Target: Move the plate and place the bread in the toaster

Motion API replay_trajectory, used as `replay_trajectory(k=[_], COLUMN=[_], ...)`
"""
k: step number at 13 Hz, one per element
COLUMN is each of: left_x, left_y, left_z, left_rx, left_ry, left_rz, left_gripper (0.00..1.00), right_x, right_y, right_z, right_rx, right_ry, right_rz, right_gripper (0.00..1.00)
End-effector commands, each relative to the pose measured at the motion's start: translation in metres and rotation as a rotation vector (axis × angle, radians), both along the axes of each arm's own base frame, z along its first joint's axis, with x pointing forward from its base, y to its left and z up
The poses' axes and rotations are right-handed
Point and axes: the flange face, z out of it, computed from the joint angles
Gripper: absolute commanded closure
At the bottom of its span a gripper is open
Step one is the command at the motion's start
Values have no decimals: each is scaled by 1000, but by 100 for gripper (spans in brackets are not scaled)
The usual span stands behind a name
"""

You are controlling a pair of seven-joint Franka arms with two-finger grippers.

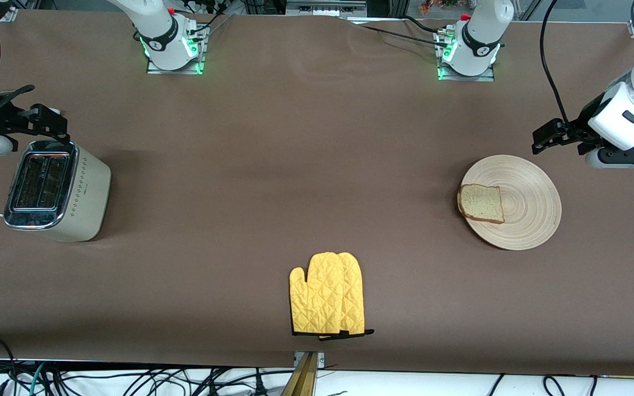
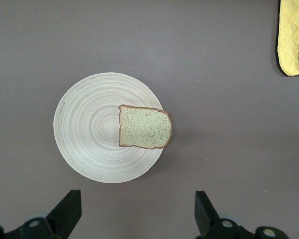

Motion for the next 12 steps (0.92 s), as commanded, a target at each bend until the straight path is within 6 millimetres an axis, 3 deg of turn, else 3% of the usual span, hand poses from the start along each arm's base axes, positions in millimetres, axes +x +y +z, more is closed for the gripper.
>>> replay_trajectory(k=[1,12], left_x=[3,3], left_y=[2,2], left_z=[6,6], left_rx=[35,35], left_ry=[4,7], left_rz=[0,1], left_gripper=[0,0], right_x=[-4,1], right_y=[2,2], right_z=[4,4], right_rx=[20,22], right_ry=[15,5], right_rz=[-16,-17], right_gripper=[0,0])
